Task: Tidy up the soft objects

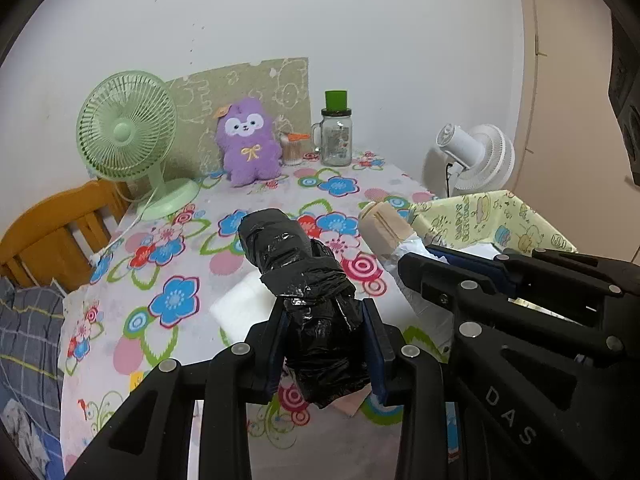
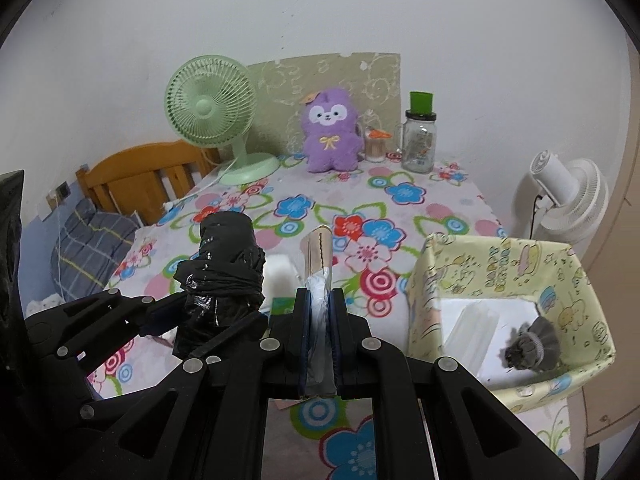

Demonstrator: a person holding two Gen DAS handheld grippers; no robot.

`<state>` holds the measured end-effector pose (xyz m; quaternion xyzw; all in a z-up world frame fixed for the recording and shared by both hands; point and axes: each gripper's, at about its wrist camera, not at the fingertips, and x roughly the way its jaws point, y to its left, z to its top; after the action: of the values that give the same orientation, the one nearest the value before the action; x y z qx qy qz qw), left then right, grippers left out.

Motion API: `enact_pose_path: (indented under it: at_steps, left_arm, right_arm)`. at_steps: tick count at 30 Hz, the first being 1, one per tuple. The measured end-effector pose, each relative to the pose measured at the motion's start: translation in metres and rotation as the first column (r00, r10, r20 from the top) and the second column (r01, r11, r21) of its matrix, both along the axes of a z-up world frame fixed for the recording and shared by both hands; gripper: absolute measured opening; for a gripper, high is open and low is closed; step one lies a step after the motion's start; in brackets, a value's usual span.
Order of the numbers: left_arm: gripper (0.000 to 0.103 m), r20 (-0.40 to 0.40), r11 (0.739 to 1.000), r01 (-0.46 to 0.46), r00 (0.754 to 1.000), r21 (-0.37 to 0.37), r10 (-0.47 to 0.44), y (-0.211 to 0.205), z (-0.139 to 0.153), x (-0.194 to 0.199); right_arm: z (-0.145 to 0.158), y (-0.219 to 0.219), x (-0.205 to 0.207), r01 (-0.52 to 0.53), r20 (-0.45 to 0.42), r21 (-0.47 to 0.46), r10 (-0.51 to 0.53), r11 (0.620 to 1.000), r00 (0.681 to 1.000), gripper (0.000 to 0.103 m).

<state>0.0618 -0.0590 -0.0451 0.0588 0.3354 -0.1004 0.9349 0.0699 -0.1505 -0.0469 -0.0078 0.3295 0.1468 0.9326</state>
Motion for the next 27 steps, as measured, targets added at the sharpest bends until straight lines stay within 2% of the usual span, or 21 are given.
enact_pose_path:
  at_steps: [27]
  left_arm:
    - [0.035, 0.045, 0.996, 0.086, 0.995, 0.039, -0.087, -0.067, 0.027, 0.029]
  right_arm:
    - [0.028, -0.068, 0.026, 0.110, 0.044, 0.024, -0.111, 0.994, 0.993, 0.012]
